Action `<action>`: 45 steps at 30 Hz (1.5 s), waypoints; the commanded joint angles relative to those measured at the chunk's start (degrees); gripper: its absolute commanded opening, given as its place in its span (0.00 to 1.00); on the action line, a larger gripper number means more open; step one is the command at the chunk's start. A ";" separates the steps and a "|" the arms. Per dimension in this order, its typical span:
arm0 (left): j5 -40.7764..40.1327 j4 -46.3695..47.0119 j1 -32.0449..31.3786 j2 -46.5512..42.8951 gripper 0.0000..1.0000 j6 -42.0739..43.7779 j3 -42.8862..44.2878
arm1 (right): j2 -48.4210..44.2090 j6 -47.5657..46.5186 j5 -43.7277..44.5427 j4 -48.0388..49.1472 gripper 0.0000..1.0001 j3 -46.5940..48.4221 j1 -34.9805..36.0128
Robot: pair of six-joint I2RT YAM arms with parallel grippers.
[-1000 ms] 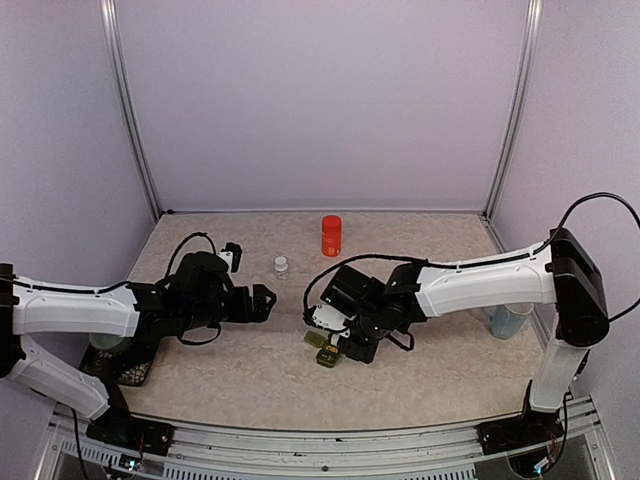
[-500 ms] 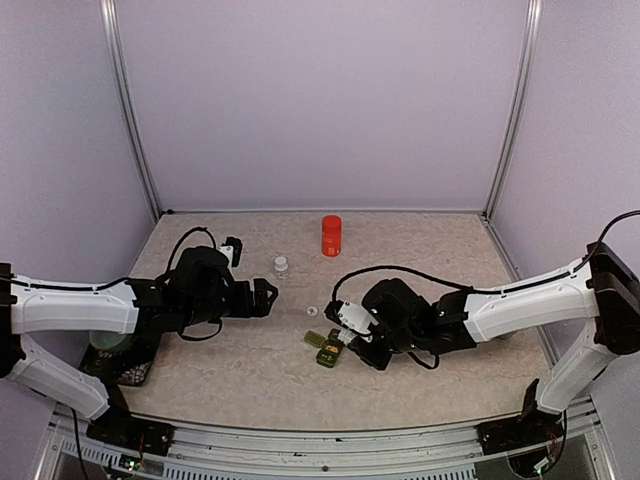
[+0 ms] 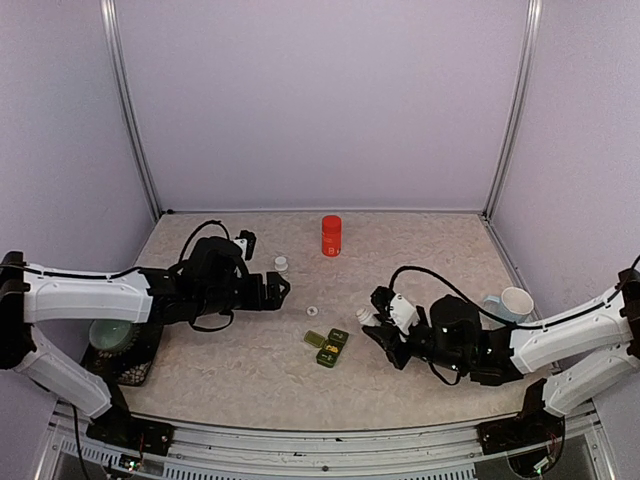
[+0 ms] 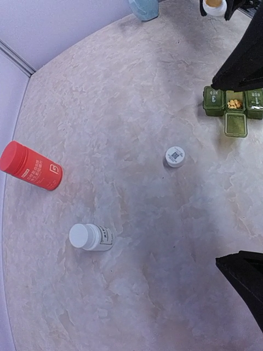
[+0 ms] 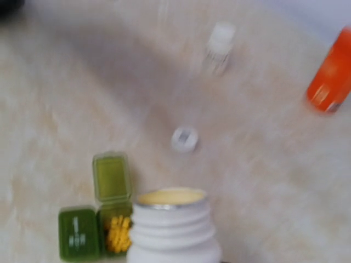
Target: Sort the pills into containers
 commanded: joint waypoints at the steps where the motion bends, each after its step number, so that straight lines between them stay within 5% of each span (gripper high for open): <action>1: 0.99 -2.59 -0.29 3.83 0.99 1.92 4.45 | -5.80 -1.72 2.37 19.16 0.22 -5.81 -0.35; 11: 4.13 -7.36 -0.24 15.45 0.99 5.54 16.00 | -10.43 -6.91 2.62 45.33 0.25 -16.27 -0.32; 21: 4.40 -17.88 -0.29 30.81 0.97 10.26 29.11 | -12.42 -5.41 3.46 35.81 0.27 -13.91 -0.23; 41: 0.98 -23.51 -2.08 41.83 0.54 13.06 39.40 | -17.80 -4.95 6.00 24.97 0.30 -13.48 -0.28; 45: 0.13 -23.77 -2.72 41.67 0.53 12.60 38.91 | -17.80 -4.86 6.33 24.73 0.30 -13.39 -0.31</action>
